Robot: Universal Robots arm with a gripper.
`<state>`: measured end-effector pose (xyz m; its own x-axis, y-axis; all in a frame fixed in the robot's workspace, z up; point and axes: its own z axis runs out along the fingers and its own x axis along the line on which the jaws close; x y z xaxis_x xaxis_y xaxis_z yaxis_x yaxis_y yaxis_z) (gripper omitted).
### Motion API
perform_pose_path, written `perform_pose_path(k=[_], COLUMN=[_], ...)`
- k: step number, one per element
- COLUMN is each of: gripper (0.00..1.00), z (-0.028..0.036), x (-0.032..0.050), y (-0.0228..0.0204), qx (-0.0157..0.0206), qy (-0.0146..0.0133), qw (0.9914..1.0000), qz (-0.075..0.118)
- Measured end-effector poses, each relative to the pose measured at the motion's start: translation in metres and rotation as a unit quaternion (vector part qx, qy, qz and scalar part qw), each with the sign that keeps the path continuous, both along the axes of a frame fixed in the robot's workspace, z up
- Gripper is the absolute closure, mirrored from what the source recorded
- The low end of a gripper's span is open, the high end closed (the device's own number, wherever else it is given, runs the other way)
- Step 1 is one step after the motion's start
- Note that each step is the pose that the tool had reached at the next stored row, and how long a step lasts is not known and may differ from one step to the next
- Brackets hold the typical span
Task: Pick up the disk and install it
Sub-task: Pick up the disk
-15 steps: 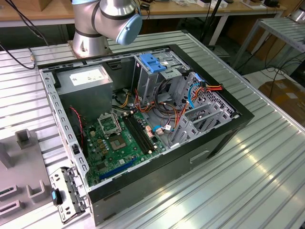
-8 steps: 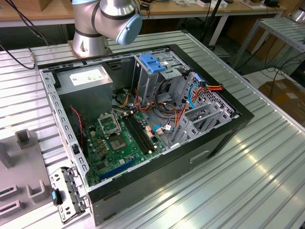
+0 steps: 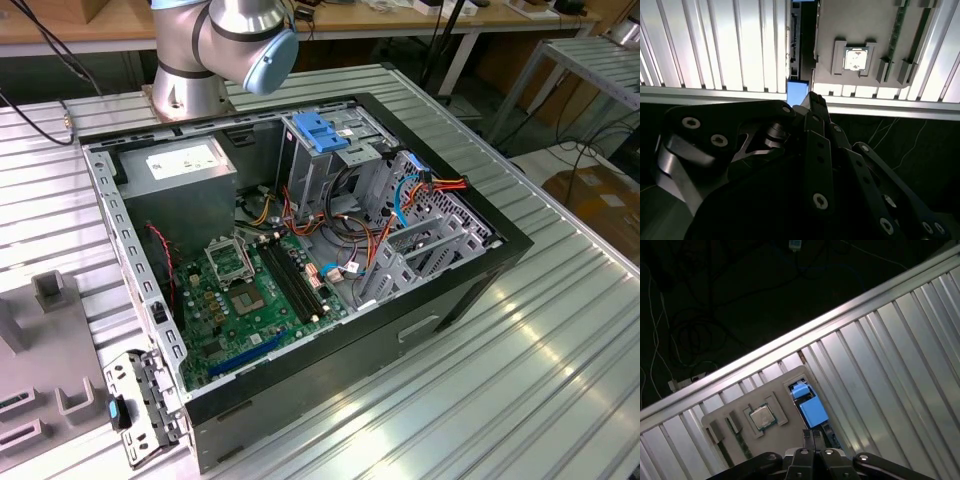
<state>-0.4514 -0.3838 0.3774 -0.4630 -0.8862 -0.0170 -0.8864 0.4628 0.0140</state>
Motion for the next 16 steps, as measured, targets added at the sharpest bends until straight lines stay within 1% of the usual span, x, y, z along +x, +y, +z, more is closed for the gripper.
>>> perform_pose_path(k=[2,16], gripper=[0.89,0.89], z=[0.0000,0.0000], x=[0.0000,0.0000], y=[0.0000,0.0000], qx=[0.0000,0.0000], qy=[0.0000,0.0000], qw=[0.99998,0.99997], qz=[0.007,0.007])
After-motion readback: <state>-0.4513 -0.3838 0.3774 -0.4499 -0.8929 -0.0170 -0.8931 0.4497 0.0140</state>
